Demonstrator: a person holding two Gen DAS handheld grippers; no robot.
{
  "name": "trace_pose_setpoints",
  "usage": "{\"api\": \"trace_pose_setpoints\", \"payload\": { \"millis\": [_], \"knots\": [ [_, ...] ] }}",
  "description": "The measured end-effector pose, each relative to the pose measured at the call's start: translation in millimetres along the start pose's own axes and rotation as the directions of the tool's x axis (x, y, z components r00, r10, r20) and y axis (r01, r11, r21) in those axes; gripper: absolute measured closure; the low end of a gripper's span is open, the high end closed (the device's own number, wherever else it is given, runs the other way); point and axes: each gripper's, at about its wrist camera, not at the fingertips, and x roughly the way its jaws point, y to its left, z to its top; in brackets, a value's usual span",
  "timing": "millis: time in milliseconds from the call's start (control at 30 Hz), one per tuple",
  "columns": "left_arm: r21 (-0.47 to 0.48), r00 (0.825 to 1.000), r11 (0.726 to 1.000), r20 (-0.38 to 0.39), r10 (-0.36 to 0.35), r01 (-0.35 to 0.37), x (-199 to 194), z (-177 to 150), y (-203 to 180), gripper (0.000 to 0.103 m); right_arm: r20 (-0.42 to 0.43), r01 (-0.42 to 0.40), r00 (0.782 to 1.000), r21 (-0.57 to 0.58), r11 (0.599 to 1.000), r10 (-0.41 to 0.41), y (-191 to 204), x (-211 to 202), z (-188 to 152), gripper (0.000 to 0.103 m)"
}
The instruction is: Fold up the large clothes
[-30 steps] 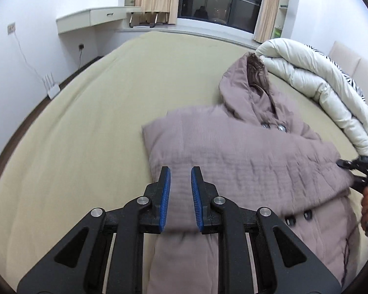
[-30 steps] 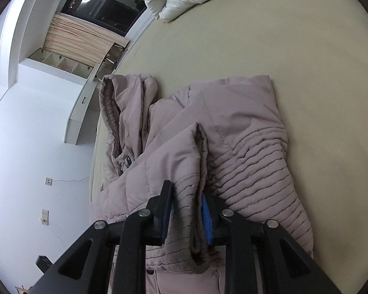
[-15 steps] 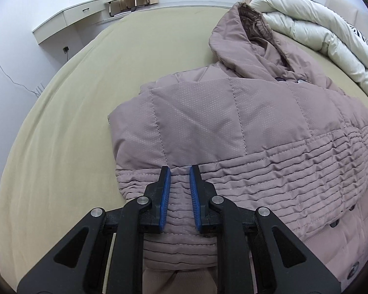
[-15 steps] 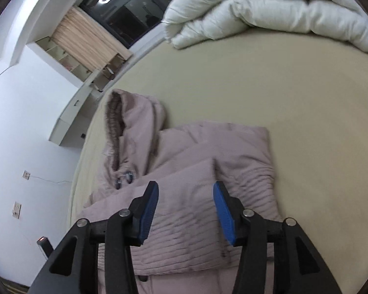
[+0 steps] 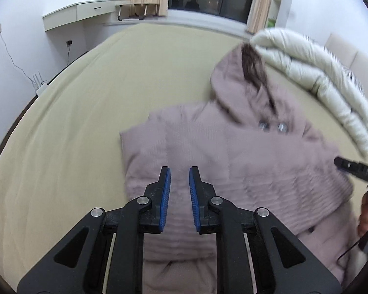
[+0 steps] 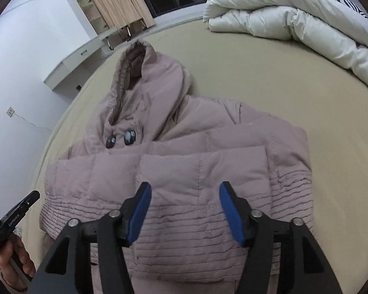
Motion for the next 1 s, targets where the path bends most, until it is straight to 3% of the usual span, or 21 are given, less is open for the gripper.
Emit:
{"api": "trace_pose_setpoints", "payload": {
  "millis": [133,267,333,367,400,433,533,633,733,833,867,900,1000],
  "knots": [
    [0.026,0.999,0.999,0.022,-0.039,0.039,9,53,-22,0.087,0.054,-0.044,0.998,0.035,0.998,0.042,-3,-11,29,0.027],
    [0.109,0.999,0.993,-0.002,-0.036,0.036,50,106,-65,0.084,0.072,-0.04,0.997,0.043,0.998,0.037,-6,-6,51,0.017],
    [0.101,0.999,0.994,-0.035,-0.039,0.042,77,130,-84,0.07,0.072,-0.026,0.997,0.052,0.998,0.023,-7,0,58,0.017],
    [0.094,0.998,0.995,-0.038,-0.04,0.043,88,140,-91,0.043,0.065,-0.029,0.998,0.065,0.997,0.024,-10,5,60,0.017],
    [0.096,0.999,0.994,-0.035,-0.04,0.043,99,150,-102,0.026,0.058,-0.035,0.998,0.077,0.996,0.031,-10,13,61,0.017],
    [0.119,0.999,0.992,-0.032,-0.028,0.032,109,156,-115,0.025,0.054,-0.038,0.998,0.081,0.996,0.034,-12,19,61,0.017],
    [0.177,0.998,0.984,-0.068,-0.01,0.022,148,173,-144,0.025,0.033,-0.025,0.999,0.063,0.998,0.023,-14,43,56,0.017],
    [0.204,0.992,0.979,-0.111,0.052,-0.029,195,180,-163,0.025,-0.015,-0.002,1.0,0.051,0.999,0.003,-23,78,44,0.016],
    [0.224,0.987,0.969,-0.098,0.129,-0.105,225,182,-170,0.025,0.049,0.039,0.998,-0.047,0.998,-0.037,-14,86,27,0.013],
    [0.232,0.978,0.961,-0.108,0.176,-0.147,250,182,-166,0.026,0.078,0.01,0.997,-0.046,0.999,-0.006,-18,87,22,0.013],
    [0.217,0.978,0.964,-0.109,0.18,-0.153,254,182,-161,0.033,0.081,-0.01,0.997,-0.031,0.999,0.012,-21,87,22,0.013],
    [0.189,0.978,0.97,-0.109,0.176,-0.154,255,184,-155,0.048,0.084,-0.025,0.996,-0.02,0.999,0.027,-25,88,22,0.013],
    [0.129,0.986,0.984,-0.101,0.133,-0.12,247,186,-138,0.067,0.085,-0.022,0.996,-0.026,0.999,0.024,-23,88,21,0.013]
  ]
}}
